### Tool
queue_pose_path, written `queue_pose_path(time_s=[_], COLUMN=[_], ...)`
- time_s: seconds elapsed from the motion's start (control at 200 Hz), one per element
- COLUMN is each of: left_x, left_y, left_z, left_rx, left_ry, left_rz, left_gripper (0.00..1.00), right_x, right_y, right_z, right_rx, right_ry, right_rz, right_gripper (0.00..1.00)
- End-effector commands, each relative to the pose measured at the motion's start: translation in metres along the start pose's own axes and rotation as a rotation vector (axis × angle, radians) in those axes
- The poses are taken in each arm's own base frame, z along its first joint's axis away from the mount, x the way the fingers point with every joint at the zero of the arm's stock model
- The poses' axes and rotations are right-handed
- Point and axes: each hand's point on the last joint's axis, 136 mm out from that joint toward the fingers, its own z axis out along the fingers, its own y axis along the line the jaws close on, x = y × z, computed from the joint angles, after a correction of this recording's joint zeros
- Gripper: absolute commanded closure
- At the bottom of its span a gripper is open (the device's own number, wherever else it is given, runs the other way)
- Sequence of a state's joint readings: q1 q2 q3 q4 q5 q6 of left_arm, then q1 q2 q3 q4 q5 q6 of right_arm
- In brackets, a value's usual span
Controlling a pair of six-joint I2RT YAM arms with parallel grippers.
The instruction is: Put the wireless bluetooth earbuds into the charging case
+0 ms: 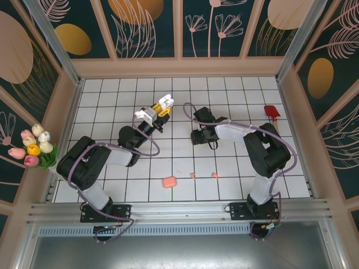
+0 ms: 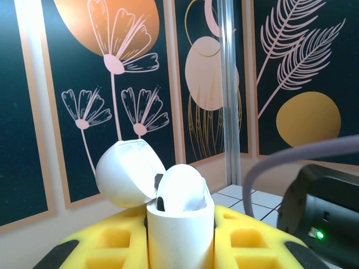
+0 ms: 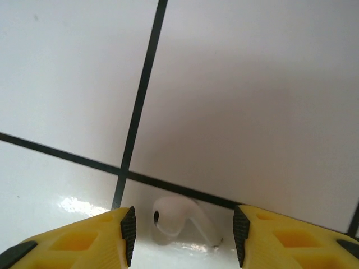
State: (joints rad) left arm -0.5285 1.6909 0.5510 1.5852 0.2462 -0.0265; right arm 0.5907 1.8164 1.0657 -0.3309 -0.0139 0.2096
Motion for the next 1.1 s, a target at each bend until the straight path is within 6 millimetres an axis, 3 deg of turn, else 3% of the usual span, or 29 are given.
queue_pose_path(time_s=[0.0, 0.475, 0.716, 0.891, 1.096], left_x=[-0.024, -0.030, -0.029, -0.030, -0.031], left_y=[0.014, 0.029, 0.035, 0.040, 0.045], left_z=[0.000, -0.007, -0.010, -0.013, -0.015], left_rx=[-0.043, -0.079, -0.095, -0.112, -0.126], left_ry=[-0.067, -0.075, -0.076, -0.081, -0.085], left_rz=[0.037, 0.051, 0.053, 0.056, 0.058], left_gripper=[1.00, 1.00, 1.00, 1.00, 1.00], right_x=[0.004, 0.026, -0.001, -0.023, -0.022], right_y=[0.009, 0.041, 0.008, 0.011, 0.025], right_z=[0.007, -0.006, -0.031, -0.043, -0.028], right_rx=[-0.058, -0.071, 0.200, 0.229, 0.229], right_ry=[0.005, 0.049, -0.042, -0.074, -0.036], right_rz=[0.044, 0.007, 0.058, 0.207, 0.356], right_gripper=[0.49, 0.50, 0.49, 0.49, 0.50])
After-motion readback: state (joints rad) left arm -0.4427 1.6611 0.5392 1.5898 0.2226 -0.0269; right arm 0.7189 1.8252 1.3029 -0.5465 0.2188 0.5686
